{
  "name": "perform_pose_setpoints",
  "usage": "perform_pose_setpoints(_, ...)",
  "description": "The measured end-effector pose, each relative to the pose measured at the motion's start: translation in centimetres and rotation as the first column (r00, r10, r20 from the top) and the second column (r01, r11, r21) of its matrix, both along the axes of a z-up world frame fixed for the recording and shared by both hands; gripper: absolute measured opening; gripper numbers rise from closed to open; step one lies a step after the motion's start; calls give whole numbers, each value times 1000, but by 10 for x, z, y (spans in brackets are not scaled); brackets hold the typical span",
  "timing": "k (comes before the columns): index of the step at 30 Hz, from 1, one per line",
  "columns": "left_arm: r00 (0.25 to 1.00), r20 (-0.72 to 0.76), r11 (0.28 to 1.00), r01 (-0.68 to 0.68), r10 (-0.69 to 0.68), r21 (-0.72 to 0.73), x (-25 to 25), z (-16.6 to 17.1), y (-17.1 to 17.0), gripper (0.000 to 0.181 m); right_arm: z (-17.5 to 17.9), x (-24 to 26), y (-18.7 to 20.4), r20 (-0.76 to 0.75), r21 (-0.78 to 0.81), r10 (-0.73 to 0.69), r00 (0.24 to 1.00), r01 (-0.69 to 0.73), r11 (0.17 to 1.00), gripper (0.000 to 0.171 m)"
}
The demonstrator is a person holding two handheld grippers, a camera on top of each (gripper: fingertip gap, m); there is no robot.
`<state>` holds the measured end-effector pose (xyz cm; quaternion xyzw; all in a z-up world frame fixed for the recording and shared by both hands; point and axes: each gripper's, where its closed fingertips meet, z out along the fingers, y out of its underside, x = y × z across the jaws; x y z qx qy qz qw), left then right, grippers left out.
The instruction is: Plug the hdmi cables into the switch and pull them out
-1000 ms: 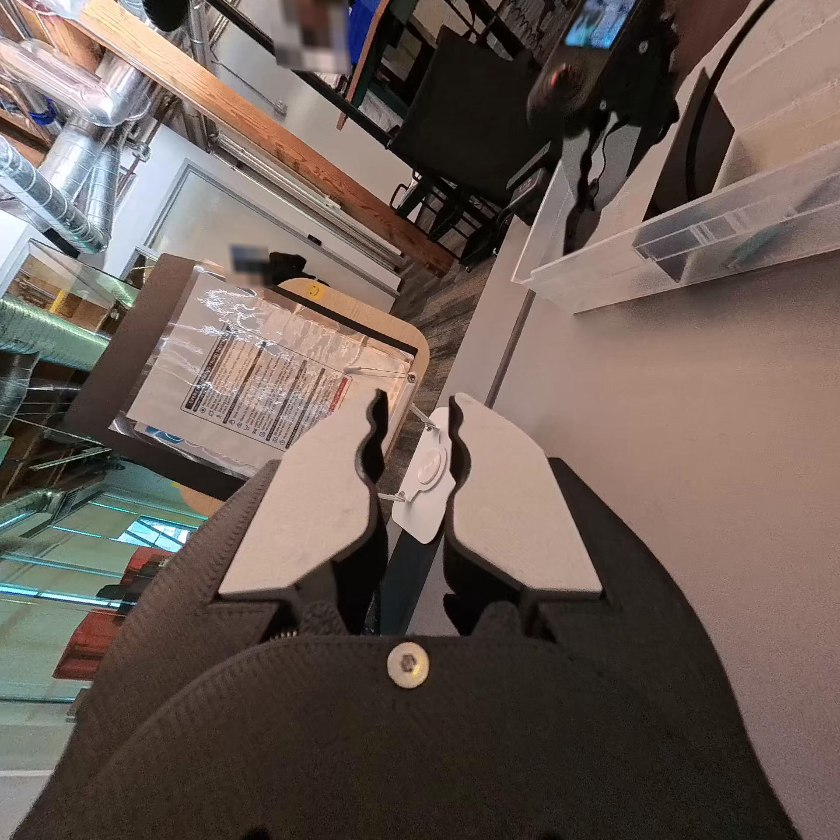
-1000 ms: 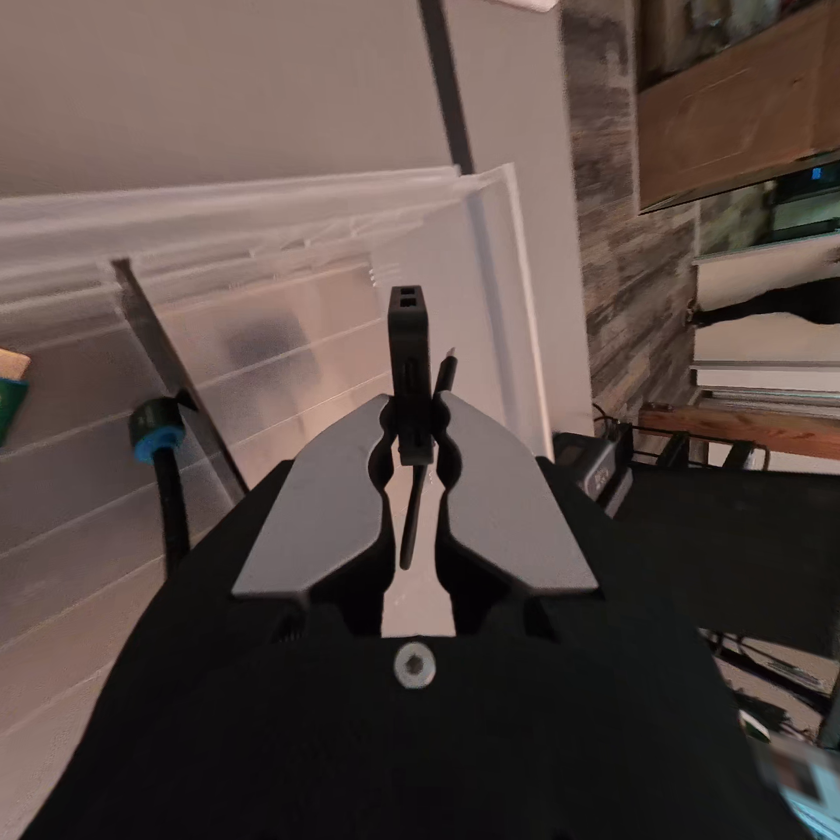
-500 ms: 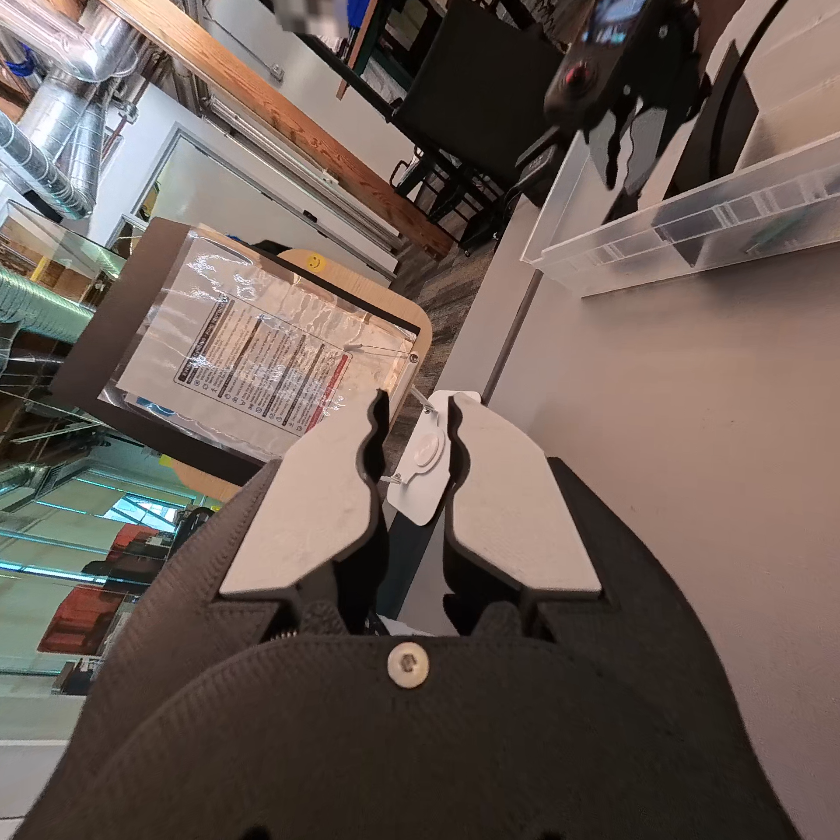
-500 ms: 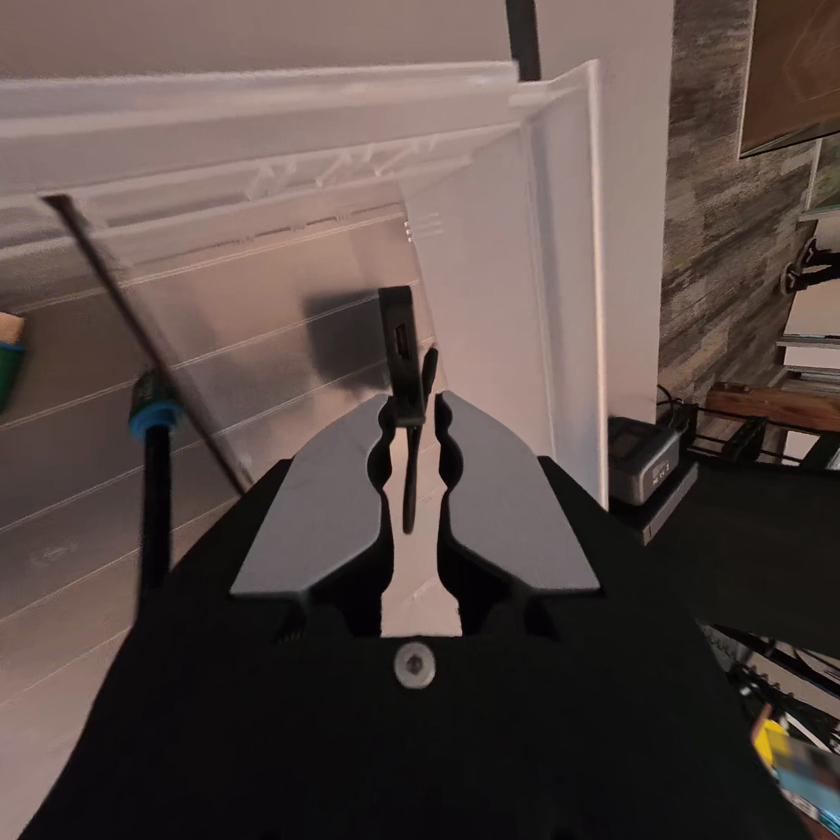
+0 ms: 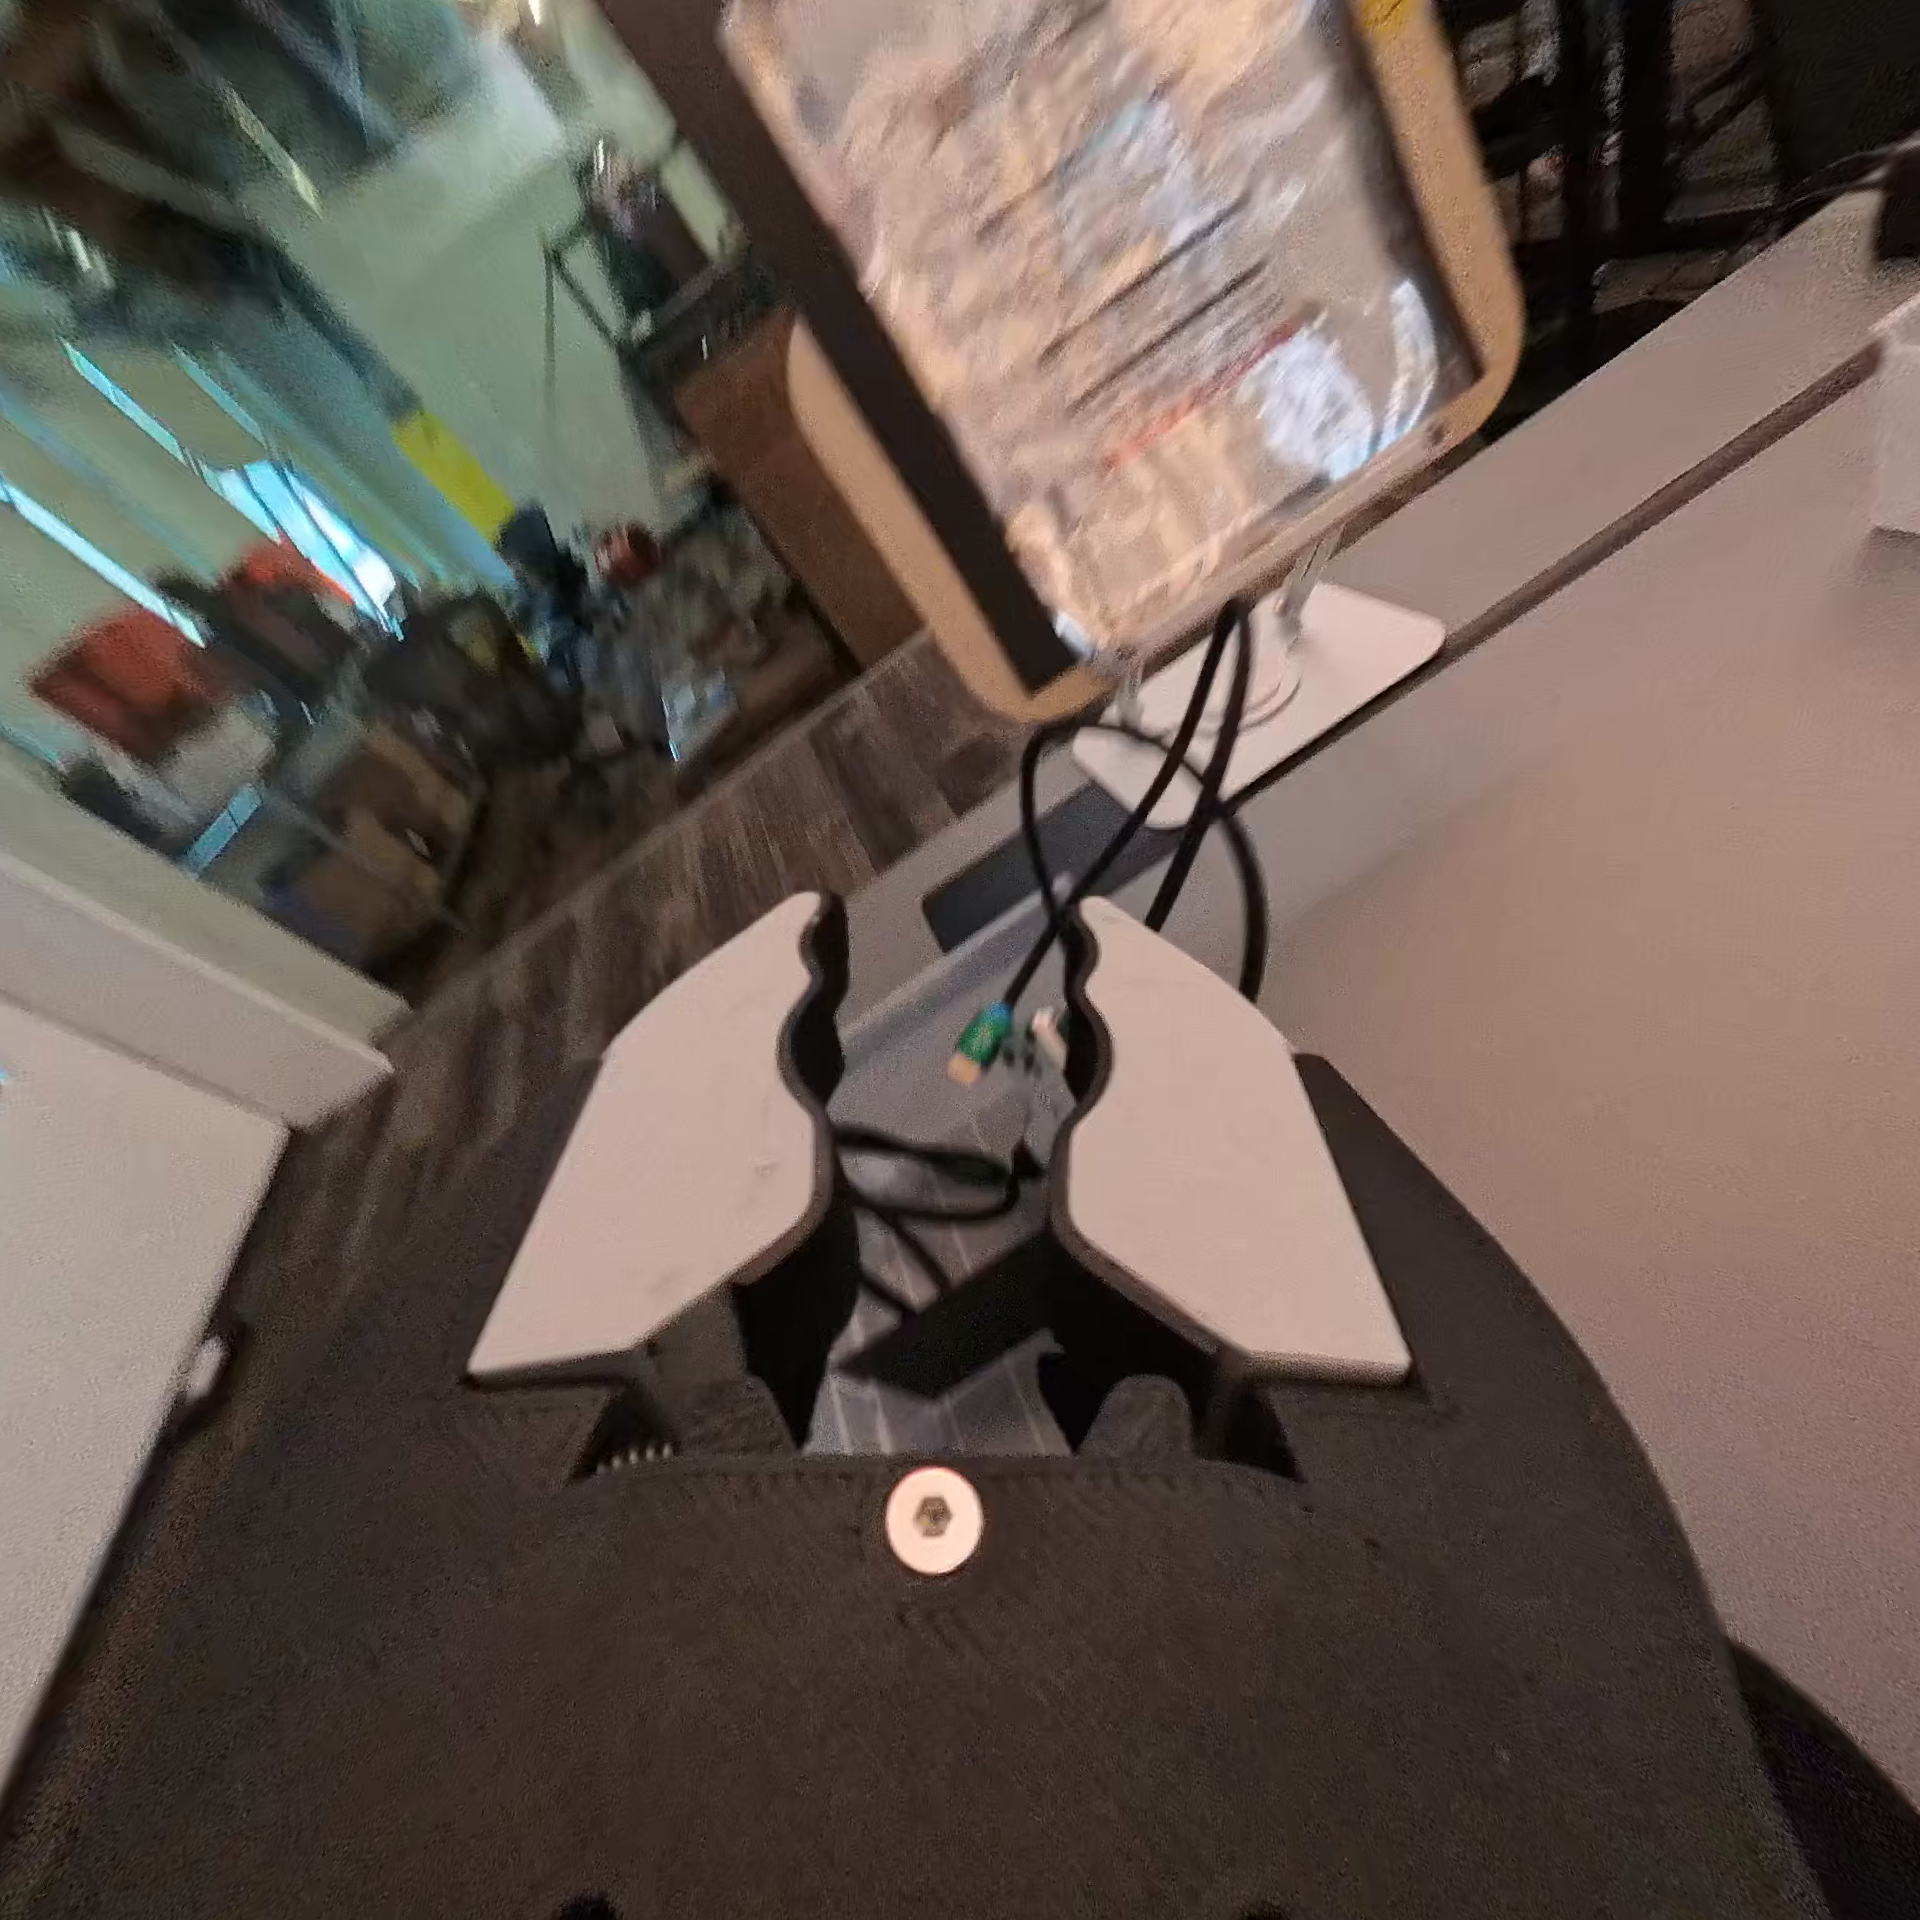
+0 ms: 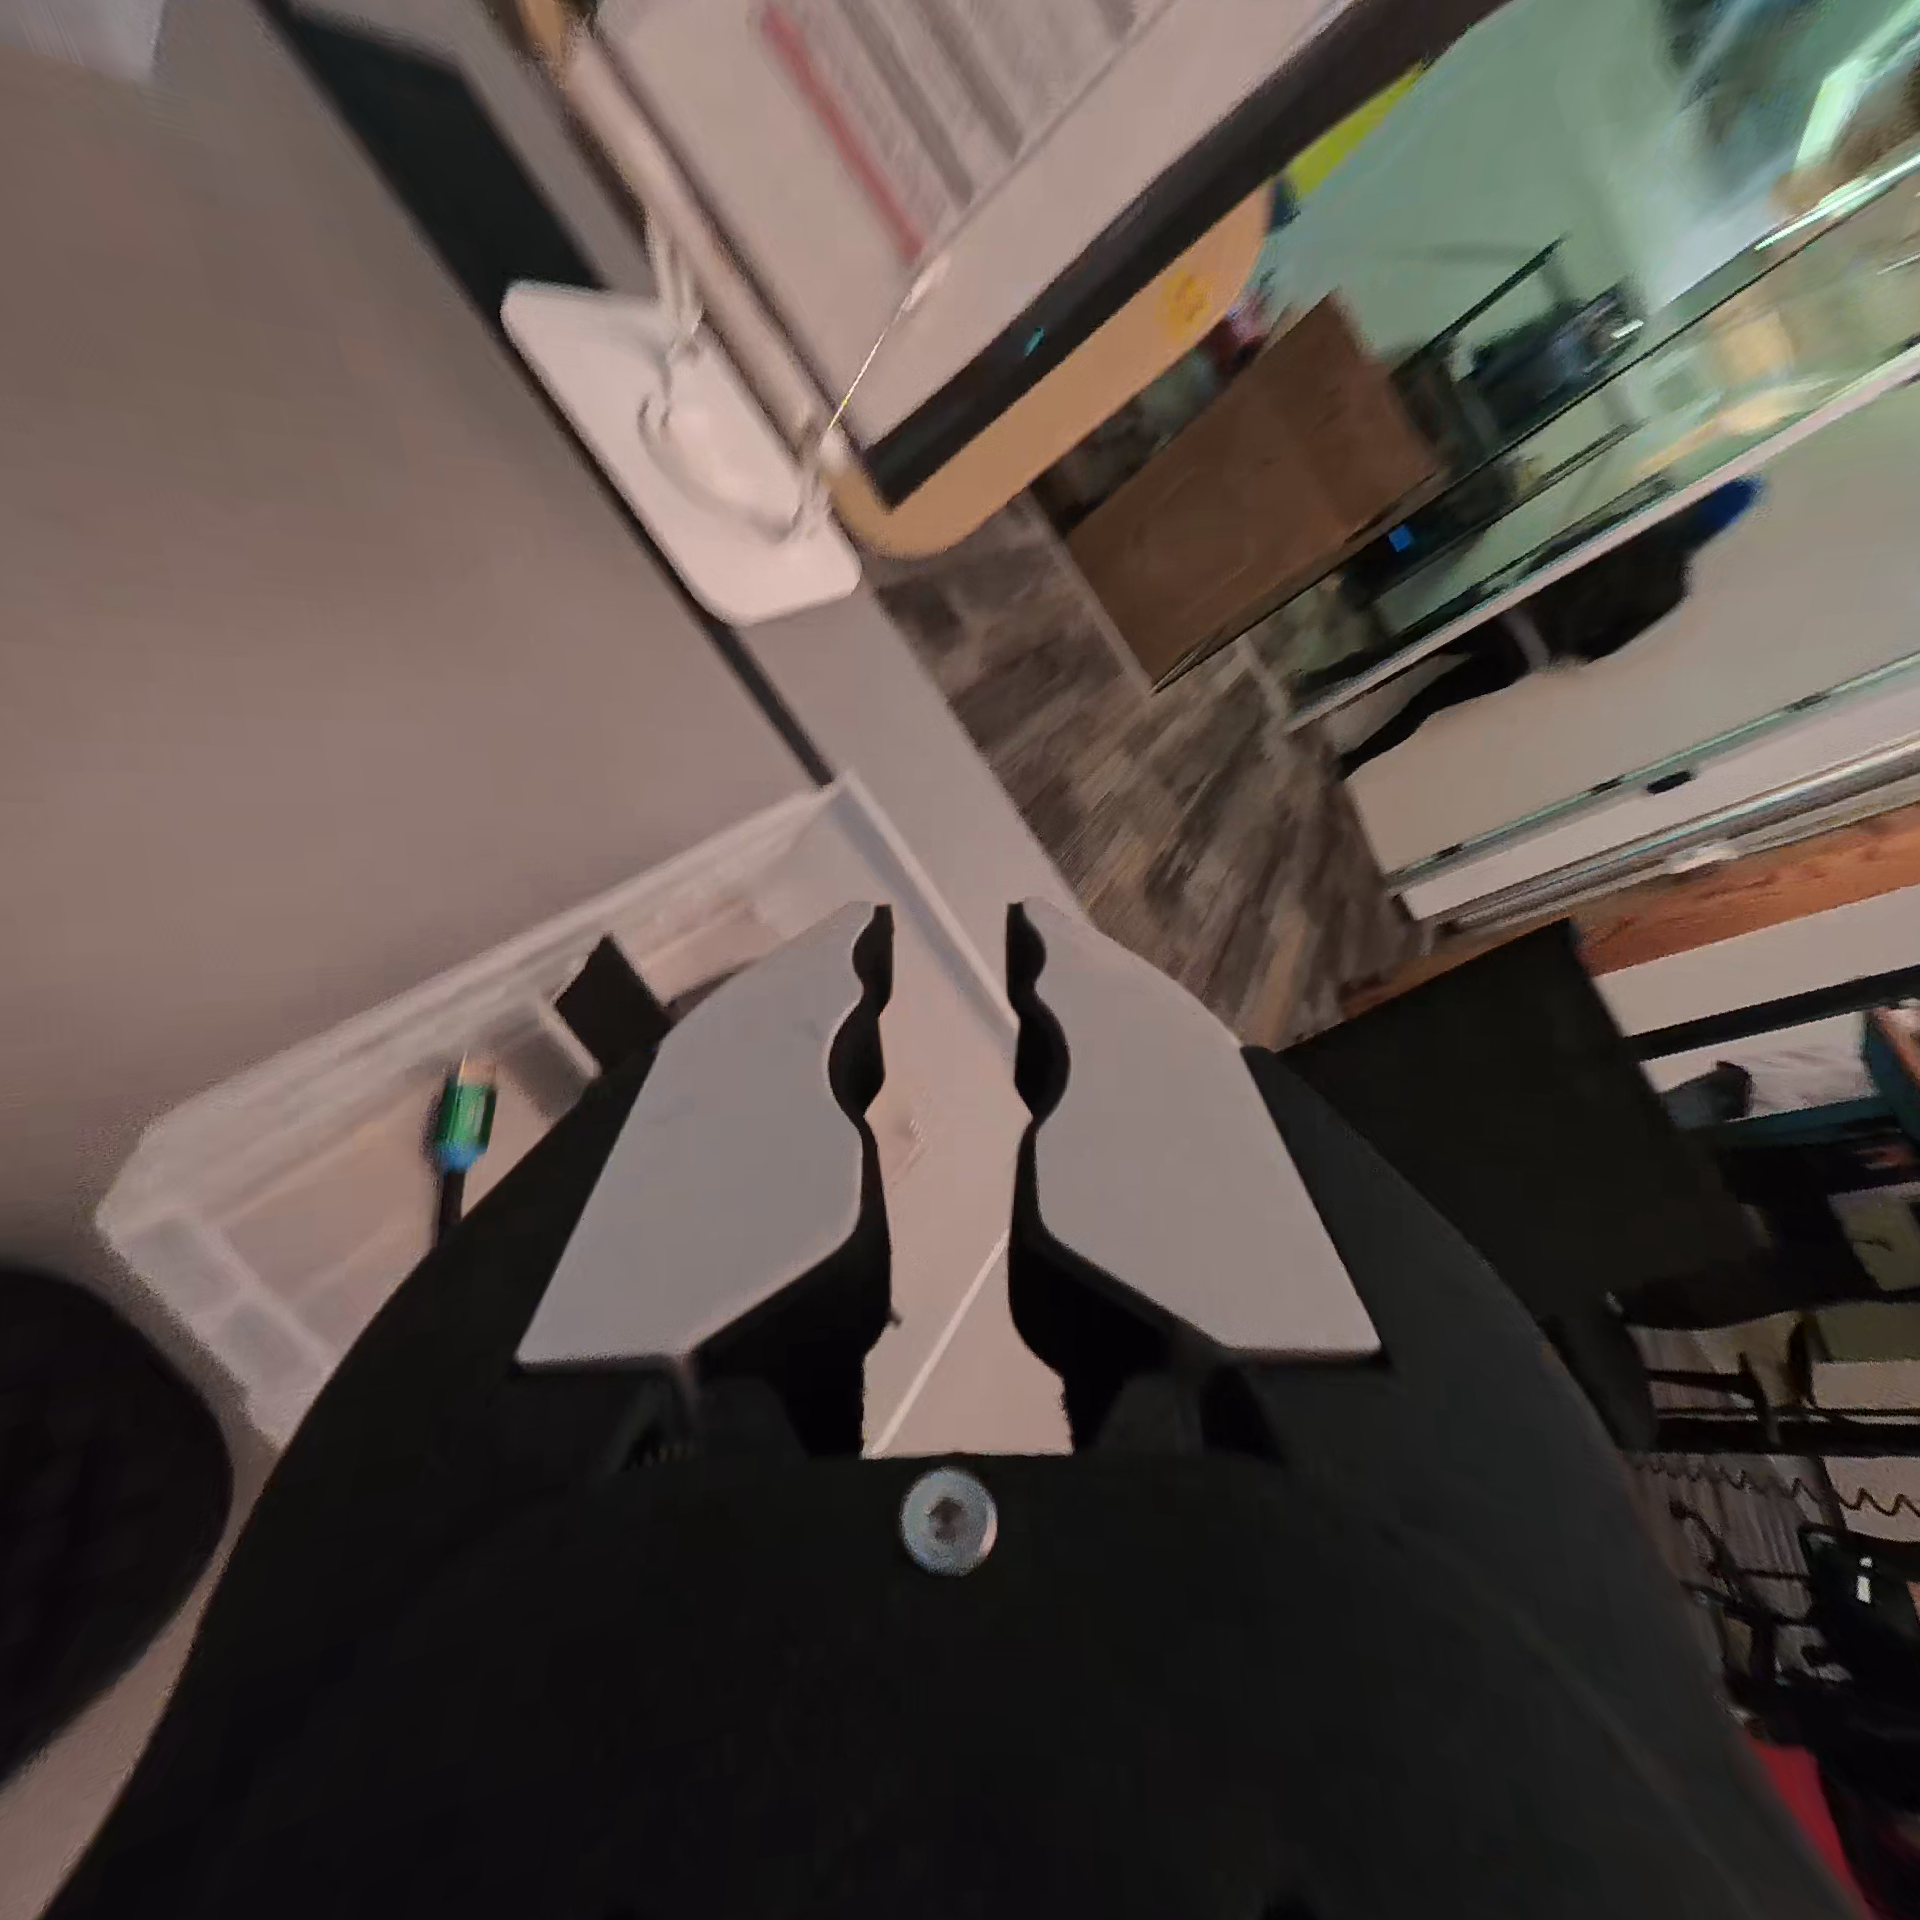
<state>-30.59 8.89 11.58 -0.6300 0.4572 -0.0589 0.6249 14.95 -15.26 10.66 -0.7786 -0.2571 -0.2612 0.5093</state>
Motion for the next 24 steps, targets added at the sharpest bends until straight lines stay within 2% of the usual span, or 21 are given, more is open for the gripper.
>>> perform_pose_setpoints(3, 997, 66, 991, -34, 42, -126, -33, -21, 26, 47, 42, -15, 0, -30, 188, -7, 1000, 12, 982, 27)
perform_pose_setpoints(6, 990, 141, 951, 53, -10, -306, -25, -42, 36, 61, 69, -37, 2, -61, 325, 67, 996, -44, 945, 28)
perform_pose_setpoints(8, 997, 81, 944, 40, -14, -327, -15, -61, 48, 65, 76, -52, 4, -74, 365, 131, 989, -96, 926, 28)
perform_pose_setpoints(10, 1000, -4, 947, -4, 3, -323, -3, -83, 65, 63, 75, -64, 8, -89, 359, 183, 979, -139, 923, 28)
perform_pose_setpoints(14, 1000, 25, 873, -2, 17, -488, 22, -120, 88, 60, 66, -65, 18, -86, 315, 171, 981, -136, 939, 29)
perform_pose_setpoints(17, 997, -53, 811, -80, 61, -579, 24, -146, 99, 66, 58, -61, 26, -70, 284, 146, 987, -121, 951, 30)
perform_pose_setpoints(20, 989, -142, 774, -118, 37, -622, 28, -171, 108, 73, 52, -62, 33, -79, 258, 155, 985, -130, 957, 30)
perform_pose_setpoints(24, 988, -156, 650, -124, 9, -750, 33, -200, 115, 73, 45, -61, 38, -69, 223, 150, 986, -131, 966, 30)
